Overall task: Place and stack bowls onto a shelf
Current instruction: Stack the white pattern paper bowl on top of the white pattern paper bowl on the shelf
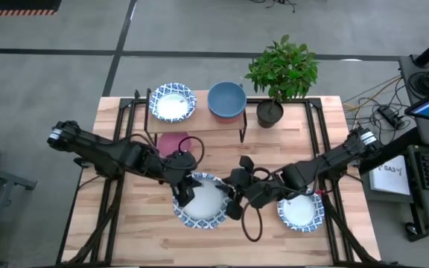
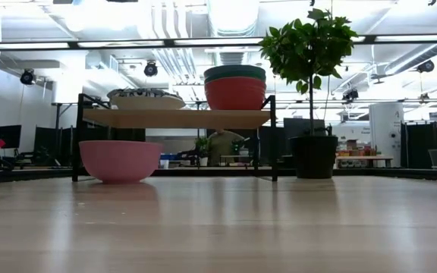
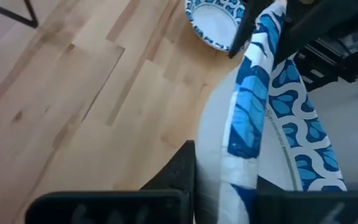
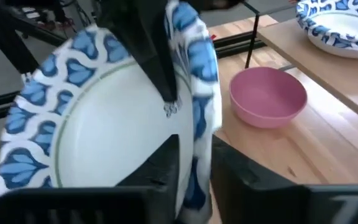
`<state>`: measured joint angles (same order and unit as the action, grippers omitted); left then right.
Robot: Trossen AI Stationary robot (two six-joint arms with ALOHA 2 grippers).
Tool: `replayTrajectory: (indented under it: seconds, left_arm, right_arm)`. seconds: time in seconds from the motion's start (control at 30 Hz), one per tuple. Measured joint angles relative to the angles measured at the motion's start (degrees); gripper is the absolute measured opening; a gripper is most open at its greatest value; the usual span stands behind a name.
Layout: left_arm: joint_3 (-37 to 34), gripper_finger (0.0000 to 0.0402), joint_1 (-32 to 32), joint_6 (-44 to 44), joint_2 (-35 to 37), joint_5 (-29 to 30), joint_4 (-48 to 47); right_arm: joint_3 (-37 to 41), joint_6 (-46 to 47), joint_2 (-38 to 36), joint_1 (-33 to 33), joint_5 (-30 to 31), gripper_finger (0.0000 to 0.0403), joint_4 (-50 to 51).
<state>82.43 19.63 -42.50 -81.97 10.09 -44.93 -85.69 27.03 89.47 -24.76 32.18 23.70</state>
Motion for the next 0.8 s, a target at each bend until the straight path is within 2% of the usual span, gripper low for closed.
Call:
replayTrajectory:
  seconds: [0.2,0.3,0.4,0.53,0.63,0.8]
  left_arm:
    - [6.19,0.0001,-3.32,0.03,0.20,0.31,-11.71]
    - [9.97,0.0001,-6.82,0.95,0.28,0.99,-19.91]
    - [14.03,0.0000,-12.08,3.64,0.48,1.72,-26.74]
    - [18.91,0.0000,-22.77,9.47,1.64,2.42,-31.55]
    - [21.17,0.0000,-33.42,14.40,2.68,2.17,-32.20]
    - [21.51,0.0000,-53.20,22.28,3.23,-5.15,-31.99]
  right_arm:
    - [-0.54,0.43,-2.24,0.84,4.68,0.0132,2.49]
    - [-1.74,3.43,-5.01,0.82,8.86,0.0152,7.02]
    - [-2.19,6.41,-8.37,0.82,10.47,0.0160,11.28]
    - [-2.19,8.58,-12.37,0.82,10.53,0.0159,14.20]
    - [-2.19,8.98,-14.13,0.79,10.64,0.0155,14.84]
    - [-2.16,9.11,-14.69,0.79,11.52,0.0150,15.18]
